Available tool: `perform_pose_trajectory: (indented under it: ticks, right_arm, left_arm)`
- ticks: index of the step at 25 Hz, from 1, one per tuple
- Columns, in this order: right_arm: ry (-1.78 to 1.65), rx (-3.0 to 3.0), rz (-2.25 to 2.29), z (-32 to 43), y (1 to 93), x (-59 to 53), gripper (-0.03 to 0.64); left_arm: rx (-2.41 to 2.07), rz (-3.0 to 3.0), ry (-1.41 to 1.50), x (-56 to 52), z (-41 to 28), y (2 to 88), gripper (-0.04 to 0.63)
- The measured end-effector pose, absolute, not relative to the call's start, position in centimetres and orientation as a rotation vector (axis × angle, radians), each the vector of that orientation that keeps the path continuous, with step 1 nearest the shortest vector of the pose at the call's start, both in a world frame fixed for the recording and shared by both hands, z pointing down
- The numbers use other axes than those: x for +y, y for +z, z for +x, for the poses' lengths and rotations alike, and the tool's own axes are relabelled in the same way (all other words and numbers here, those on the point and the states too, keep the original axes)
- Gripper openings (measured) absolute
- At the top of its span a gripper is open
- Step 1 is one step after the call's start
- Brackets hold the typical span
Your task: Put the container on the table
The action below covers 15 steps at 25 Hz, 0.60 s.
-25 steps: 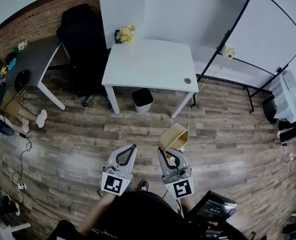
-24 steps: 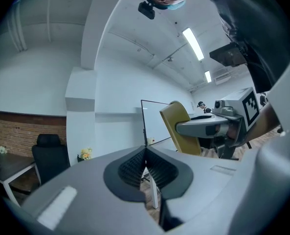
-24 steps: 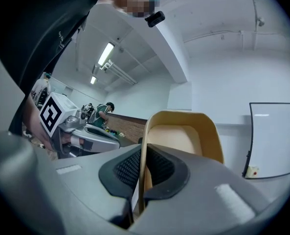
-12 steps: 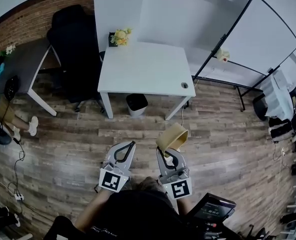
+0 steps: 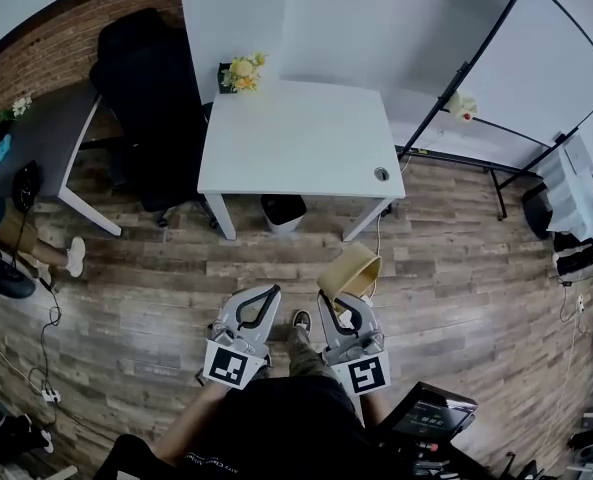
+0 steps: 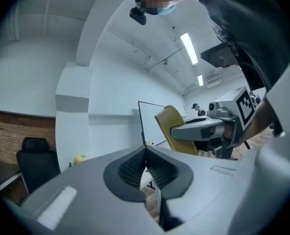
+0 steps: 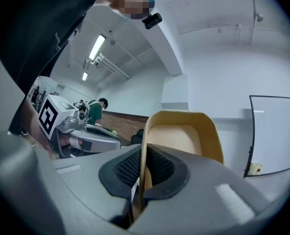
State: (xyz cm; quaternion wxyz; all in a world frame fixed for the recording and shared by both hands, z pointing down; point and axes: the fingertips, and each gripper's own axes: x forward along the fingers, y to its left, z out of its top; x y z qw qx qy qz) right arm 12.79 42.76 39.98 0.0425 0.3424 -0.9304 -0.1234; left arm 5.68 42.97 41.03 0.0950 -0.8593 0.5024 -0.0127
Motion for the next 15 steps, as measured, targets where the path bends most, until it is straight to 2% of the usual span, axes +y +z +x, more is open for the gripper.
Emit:
perform_pose_trajectory:
  ticks: [8, 15]
  right_arm:
    - [-0.486, -2.926, 0.889, 14.3, 39.0, 34.4, 0.014]
    - [-0.447, -2.968, 0.783, 16.1, 39.3, 29.2, 0.014]
  left_arm:
    - [1.685, -2.543, -0.167, 33.7, 7.5, 42.0, 0.002]
    - [1.783, -2.516, -0.222, 28.6, 8.6, 42.2, 0.002]
